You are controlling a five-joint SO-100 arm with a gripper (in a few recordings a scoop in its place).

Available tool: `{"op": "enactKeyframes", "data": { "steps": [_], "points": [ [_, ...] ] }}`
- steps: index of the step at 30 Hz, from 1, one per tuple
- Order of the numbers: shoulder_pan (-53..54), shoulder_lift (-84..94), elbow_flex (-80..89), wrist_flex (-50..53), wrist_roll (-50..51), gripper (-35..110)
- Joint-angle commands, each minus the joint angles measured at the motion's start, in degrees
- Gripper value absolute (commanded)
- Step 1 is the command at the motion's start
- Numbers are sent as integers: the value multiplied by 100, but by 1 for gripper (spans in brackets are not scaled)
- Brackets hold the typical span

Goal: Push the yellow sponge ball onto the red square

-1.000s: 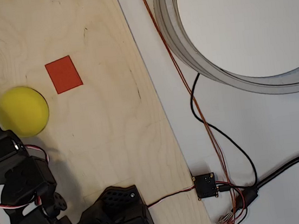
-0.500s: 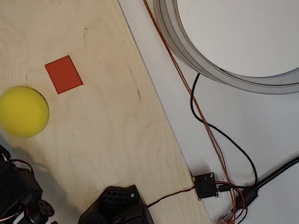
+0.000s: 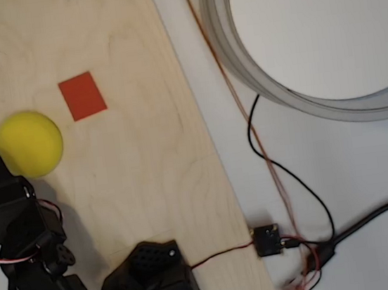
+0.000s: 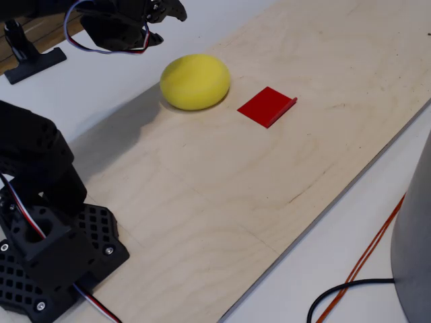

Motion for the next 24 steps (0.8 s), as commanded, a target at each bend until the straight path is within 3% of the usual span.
{"op": "enactKeyframes", "data": {
  "steps": [1, 24],
  "points": [
    [79, -299, -343, 35, 123, 18],
    [97, -2013, -1178, -229, 360, 17]
  ]
}}
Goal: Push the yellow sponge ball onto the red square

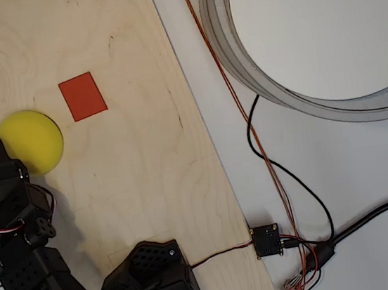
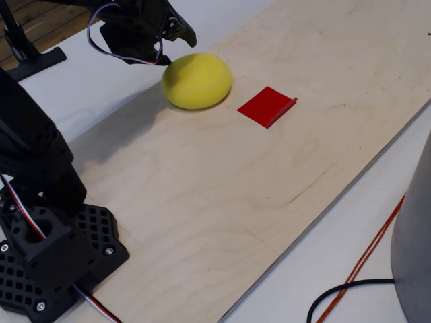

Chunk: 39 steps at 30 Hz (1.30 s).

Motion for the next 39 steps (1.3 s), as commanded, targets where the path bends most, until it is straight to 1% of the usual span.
{"op": "enactKeyframes", "data": {
  "steps": [1, 20, 31, 39],
  "points": [
    [193, 18, -149, -79, 0, 17],
    [896, -149, -316, -246, -668, 16],
    [1151, -422, -545, -281, -650, 15],
    [1424, -791, -589, -677, -650, 15]
  ]
}}
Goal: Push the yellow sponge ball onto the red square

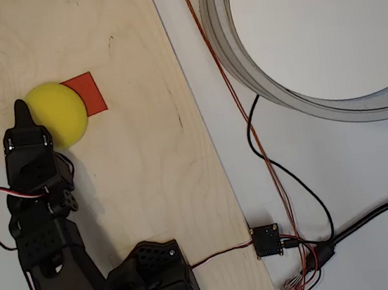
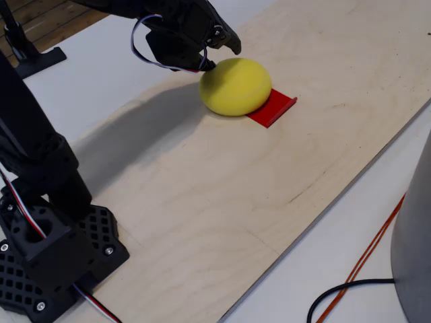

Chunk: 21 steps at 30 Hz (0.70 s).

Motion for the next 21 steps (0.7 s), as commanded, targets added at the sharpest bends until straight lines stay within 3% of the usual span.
{"op": "enactKeyframes", "data": {
  "steps": [1, 21],
  "points": [
    [290, -26, -149, -114, 9, 15],
    [817, -176, -352, -167, -378, 15]
  ]
}}
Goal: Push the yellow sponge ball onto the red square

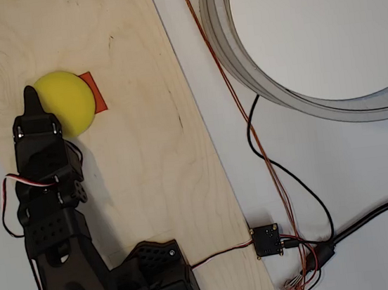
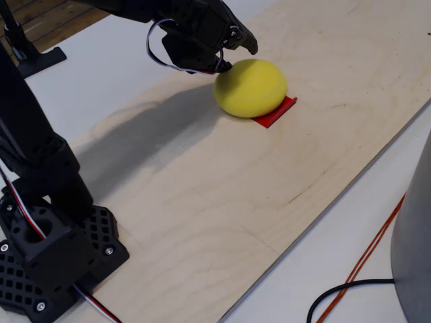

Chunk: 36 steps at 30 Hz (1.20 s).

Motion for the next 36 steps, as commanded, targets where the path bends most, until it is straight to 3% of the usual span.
{"op": "enactKeyframes", "data": {
  "steps": [1, 36],
  "points": [
    [360, 88, -141, 9, -9, 15],
    [712, 62, -229, -35, -35, 15]
  ]
}}
